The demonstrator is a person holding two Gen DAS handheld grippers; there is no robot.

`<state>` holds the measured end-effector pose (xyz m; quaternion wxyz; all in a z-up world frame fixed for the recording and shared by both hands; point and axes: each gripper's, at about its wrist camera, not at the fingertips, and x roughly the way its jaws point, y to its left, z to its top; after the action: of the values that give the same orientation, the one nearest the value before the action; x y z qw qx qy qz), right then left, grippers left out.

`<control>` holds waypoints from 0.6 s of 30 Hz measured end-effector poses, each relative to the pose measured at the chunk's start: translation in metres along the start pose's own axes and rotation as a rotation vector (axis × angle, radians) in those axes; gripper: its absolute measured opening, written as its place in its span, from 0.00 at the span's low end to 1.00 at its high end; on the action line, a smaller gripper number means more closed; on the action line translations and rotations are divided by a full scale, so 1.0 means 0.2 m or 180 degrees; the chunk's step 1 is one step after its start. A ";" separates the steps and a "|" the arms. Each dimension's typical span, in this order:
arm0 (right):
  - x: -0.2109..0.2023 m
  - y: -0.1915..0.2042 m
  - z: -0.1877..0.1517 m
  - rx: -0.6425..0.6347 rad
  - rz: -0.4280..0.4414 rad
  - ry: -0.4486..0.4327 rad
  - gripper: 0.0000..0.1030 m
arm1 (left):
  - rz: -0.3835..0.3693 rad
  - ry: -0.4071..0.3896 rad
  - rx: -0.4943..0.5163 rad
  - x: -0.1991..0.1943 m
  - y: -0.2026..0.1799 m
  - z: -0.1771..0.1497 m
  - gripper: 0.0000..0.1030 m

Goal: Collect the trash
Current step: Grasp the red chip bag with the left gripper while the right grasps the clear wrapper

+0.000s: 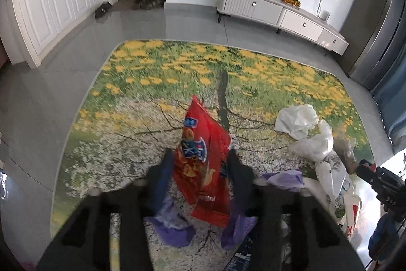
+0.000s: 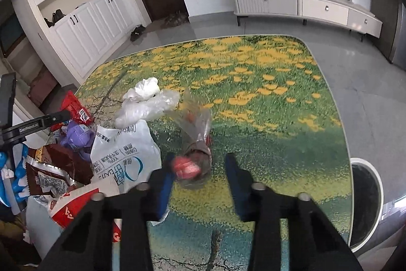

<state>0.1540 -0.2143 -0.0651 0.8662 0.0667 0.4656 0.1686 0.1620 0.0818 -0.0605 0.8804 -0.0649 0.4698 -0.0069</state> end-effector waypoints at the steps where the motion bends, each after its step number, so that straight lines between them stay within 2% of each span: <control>1: 0.00 0.00 0.00 0.0012 0.0015 0.0001 0.23 | -0.0019 0.0005 -0.0019 0.00 0.00 0.00 0.17; 4: -0.05 0.00 -0.01 0.0009 0.0040 -0.0060 0.16 | -0.0024 -0.0071 -0.0029 -0.04 0.00 -0.01 0.12; 12: -0.30 0.04 -0.03 -0.0041 0.0056 -0.0372 0.15 | -0.0007 -0.0467 -0.0088 -0.33 0.00 0.06 0.11; 15: -0.43 -0.01 -0.04 0.0004 0.0003 -0.0533 0.15 | -0.0105 -0.0616 0.0058 -0.47 -0.11 0.08 0.11; 18: -0.58 -0.10 -0.07 0.0067 -0.0129 -0.0680 0.15 | -0.0329 -0.0665 0.0300 -0.57 -0.33 0.09 0.11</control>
<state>0.0872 -0.2755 0.0120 0.9134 0.0840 0.3735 0.1381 0.1166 0.0259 0.0506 0.9250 -0.0479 0.3707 -0.0676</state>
